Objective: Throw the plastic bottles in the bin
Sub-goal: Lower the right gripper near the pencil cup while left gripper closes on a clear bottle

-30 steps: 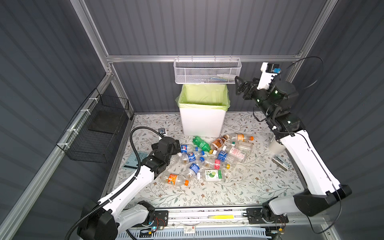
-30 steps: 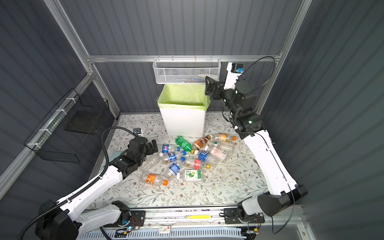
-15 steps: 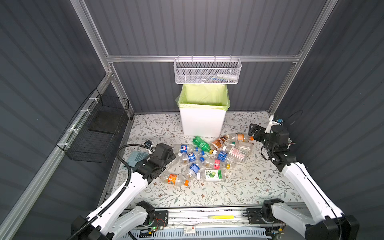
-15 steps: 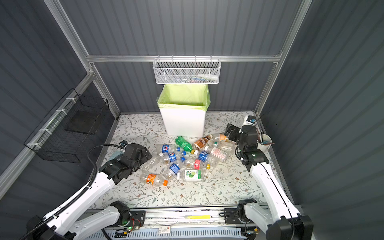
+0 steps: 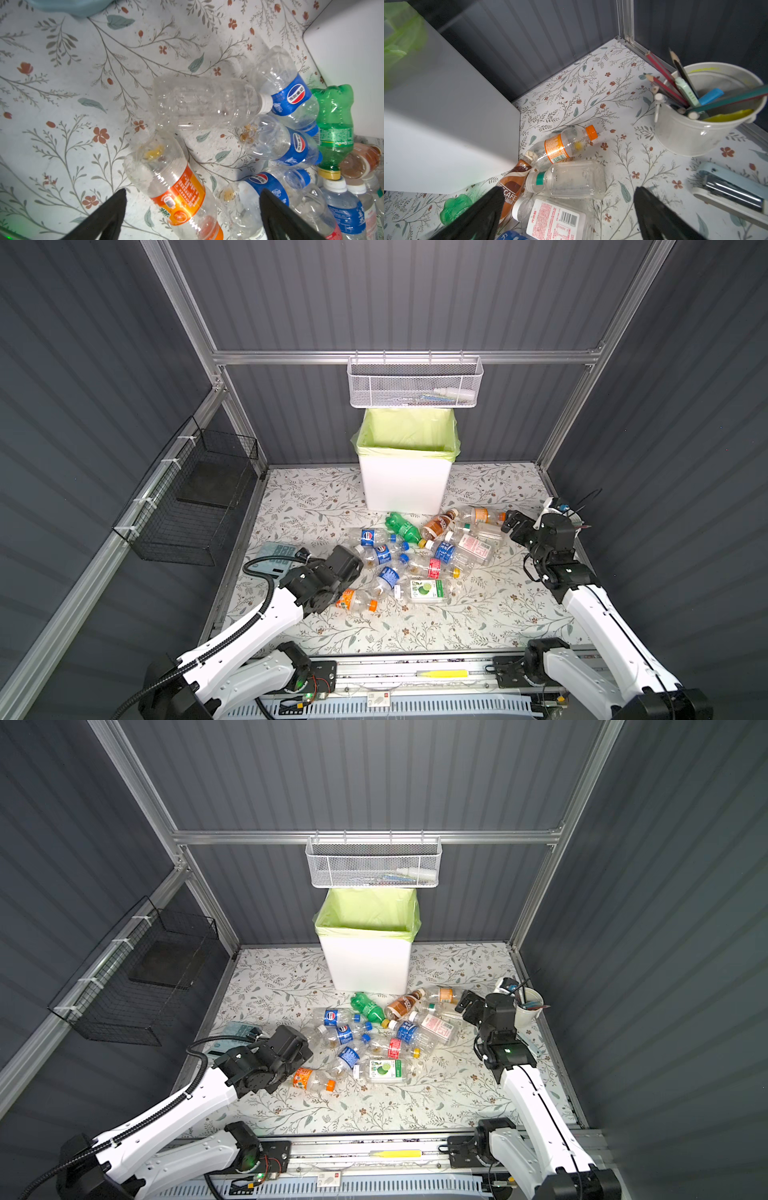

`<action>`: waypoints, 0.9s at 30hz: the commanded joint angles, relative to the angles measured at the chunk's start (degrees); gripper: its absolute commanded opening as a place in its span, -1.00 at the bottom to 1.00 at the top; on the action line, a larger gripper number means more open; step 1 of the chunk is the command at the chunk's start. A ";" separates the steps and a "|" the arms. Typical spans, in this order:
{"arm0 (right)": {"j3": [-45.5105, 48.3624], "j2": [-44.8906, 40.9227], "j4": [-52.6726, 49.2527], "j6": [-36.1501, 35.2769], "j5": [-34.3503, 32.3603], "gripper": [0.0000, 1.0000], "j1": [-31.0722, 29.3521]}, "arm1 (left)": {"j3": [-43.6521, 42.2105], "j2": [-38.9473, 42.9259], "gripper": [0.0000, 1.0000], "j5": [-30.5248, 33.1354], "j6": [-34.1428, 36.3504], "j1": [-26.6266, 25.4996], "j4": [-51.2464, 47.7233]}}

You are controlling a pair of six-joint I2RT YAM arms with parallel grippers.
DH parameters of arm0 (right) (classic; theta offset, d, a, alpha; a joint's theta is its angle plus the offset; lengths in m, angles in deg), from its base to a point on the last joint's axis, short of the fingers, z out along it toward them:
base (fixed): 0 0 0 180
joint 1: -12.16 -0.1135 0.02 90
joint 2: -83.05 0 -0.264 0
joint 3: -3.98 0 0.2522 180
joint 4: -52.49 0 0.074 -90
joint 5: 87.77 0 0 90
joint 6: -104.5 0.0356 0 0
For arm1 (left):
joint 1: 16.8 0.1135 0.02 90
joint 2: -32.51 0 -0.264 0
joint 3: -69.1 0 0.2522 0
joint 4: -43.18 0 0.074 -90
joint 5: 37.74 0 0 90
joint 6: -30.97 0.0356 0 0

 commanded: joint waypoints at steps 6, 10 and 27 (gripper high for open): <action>0.94 0.38 1.94 1.16 -1.67 0.98 0.23 | -5.44 0.08 0.86 -3.72 -6.00 -1.23 0.46; 0.91 0.88 2.05 1.56 -1.45 0.98 0.22 | -8.38 -1.85 0.85 -5.80 -6.91 -1.24 5.34; 1.08 1.06 1.50 1.88 -0.95 0.98 0.23 | -13.60 -6.43 0.18 -7.23 -7.22 -1.25 14.17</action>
